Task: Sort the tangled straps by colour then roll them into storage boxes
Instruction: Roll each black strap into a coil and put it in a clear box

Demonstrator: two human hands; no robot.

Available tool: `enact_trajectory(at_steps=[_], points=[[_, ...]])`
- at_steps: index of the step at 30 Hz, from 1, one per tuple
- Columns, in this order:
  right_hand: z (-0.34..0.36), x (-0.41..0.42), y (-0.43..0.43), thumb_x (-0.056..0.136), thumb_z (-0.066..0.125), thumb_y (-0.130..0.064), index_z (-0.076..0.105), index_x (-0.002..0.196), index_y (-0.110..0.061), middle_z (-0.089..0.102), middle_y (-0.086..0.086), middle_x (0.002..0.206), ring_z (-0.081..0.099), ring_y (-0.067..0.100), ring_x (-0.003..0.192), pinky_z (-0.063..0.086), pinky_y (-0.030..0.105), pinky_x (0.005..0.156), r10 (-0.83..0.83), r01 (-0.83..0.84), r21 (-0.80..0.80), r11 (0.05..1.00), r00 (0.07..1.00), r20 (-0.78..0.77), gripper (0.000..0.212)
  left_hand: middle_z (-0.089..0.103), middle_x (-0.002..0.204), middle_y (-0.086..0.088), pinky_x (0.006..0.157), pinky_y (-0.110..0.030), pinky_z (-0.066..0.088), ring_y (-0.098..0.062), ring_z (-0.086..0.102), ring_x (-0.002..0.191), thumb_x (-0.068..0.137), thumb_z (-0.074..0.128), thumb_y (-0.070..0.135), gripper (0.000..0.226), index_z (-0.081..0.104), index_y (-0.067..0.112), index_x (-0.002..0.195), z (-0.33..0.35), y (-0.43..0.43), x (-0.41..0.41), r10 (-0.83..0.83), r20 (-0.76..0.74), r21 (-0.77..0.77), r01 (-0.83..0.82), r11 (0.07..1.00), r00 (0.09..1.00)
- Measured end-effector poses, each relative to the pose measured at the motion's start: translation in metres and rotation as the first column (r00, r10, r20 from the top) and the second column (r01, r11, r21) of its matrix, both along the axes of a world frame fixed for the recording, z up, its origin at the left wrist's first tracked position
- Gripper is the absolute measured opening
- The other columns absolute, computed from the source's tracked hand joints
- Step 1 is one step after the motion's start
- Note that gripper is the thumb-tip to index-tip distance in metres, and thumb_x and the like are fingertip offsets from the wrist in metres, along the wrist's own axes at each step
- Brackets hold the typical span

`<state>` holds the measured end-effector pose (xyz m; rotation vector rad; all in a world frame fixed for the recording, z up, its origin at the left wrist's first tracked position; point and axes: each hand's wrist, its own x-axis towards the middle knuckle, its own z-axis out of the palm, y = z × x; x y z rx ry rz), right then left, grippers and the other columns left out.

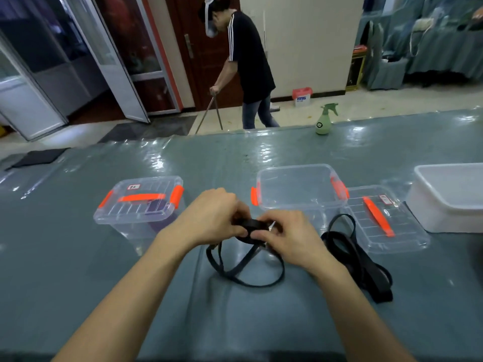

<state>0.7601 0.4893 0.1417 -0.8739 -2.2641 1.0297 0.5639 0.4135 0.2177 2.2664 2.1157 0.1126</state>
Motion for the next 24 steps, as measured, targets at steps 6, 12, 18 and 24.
enact_trajectory(at_steps=[6,12,18,24], points=[[-0.006,0.037,0.016,0.095,0.083,-0.011,0.075,0.1,-0.013,0.076,0.009,0.068,0.074,0.02,0.059,0.057,0.024,0.066,-0.118,0.001,-0.332,0.943,0.936,-0.331,0.009,0.086,0.098,0.01,0.089,-0.016,0.06,-0.008,0.082,0.098,0.083,0.095,0.014,0.035,0.086,0.044,0.1,-0.033,-0.008,0.002,0.045,0.807,0.022,-0.106,0.994,0.589],[-0.012,0.048,0.022,0.101,0.076,-0.01,0.068,0.117,-0.006,0.079,0.012,0.109,0.081,0.034,0.079,0.065,0.047,0.083,-0.04,-0.145,-0.435,0.888,0.921,-0.387,0.019,0.085,0.089,0.007,0.083,-0.023,0.062,-0.011,0.083,0.088,0.083,0.095,0.014,0.027,0.087,0.038,0.094,-0.026,0.006,0.023,0.056,0.775,0.066,-0.169,0.983,0.629],[-0.009,0.043,0.027,0.086,0.085,-0.05,0.081,0.104,-0.037,0.078,-0.005,0.085,0.071,0.013,0.072,0.059,0.042,0.079,0.072,-0.073,0.008,0.997,0.994,0.076,0.022,0.081,0.084,0.012,0.073,-0.036,0.059,-0.015,0.075,0.084,0.083,0.082,0.039,0.018,0.084,0.036,0.1,-0.004,0.021,0.052,0.007,-0.045,-0.012,-0.007,1.0,0.999],[-0.007,0.05,0.033,0.087,0.091,-0.015,0.086,0.106,-0.019,0.081,0.014,0.078,0.078,0.027,0.064,0.066,0.041,0.07,-0.046,-0.082,-0.358,0.93,0.941,-0.334,0.02,0.086,0.094,0.01,0.092,-0.029,0.064,-0.009,0.082,0.094,0.082,0.097,0.02,0.027,0.088,0.032,0.105,-0.015,0.015,0.025,0.087,0.649,-0.059,-0.064,0.996,0.756]])
